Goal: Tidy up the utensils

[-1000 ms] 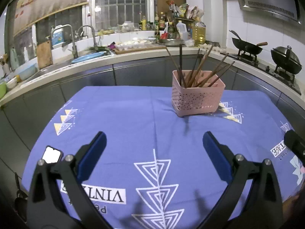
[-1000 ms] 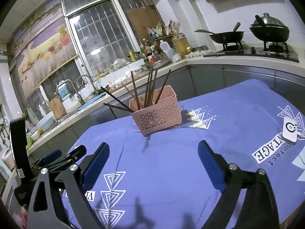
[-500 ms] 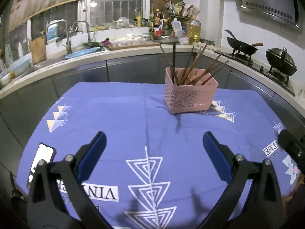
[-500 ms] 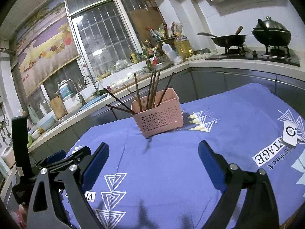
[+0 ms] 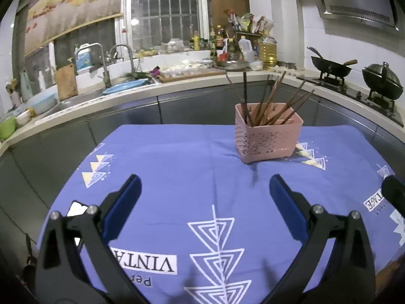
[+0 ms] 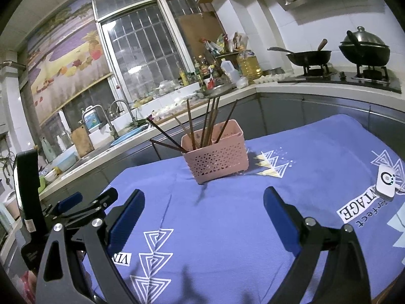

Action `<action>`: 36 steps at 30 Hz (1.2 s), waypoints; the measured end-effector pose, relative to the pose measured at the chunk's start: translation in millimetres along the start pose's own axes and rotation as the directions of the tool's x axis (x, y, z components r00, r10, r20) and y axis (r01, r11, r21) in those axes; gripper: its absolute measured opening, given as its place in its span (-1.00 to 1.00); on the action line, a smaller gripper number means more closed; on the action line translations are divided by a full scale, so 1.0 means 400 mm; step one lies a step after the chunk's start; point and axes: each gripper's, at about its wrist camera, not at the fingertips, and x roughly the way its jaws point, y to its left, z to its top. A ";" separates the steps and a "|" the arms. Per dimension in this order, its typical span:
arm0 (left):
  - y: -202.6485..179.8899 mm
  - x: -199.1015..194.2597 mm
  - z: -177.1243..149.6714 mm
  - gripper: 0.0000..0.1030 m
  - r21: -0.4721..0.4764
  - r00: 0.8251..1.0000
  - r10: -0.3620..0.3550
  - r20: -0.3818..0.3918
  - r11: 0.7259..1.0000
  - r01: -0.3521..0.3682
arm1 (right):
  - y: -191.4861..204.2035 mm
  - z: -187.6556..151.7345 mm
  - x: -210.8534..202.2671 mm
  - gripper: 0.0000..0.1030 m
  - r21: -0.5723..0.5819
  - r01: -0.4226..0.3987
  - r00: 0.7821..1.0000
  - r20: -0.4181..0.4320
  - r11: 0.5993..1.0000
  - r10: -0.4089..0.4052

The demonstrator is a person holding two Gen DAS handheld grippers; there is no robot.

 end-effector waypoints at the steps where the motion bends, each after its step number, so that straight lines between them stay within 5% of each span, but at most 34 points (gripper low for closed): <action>1: 0.000 0.000 -0.001 0.88 0.003 1.000 0.003 -0.001 1.000 -0.003 | -0.001 -0.001 0.001 0.82 0.002 0.000 1.000 -0.002 1.000 0.000; 36: 0.007 0.021 -0.010 0.88 0.029 0.999 0.042 -0.014 0.999 -0.042 | -0.015 -0.017 0.023 0.82 0.025 -0.004 0.999 -0.040 1.000 0.005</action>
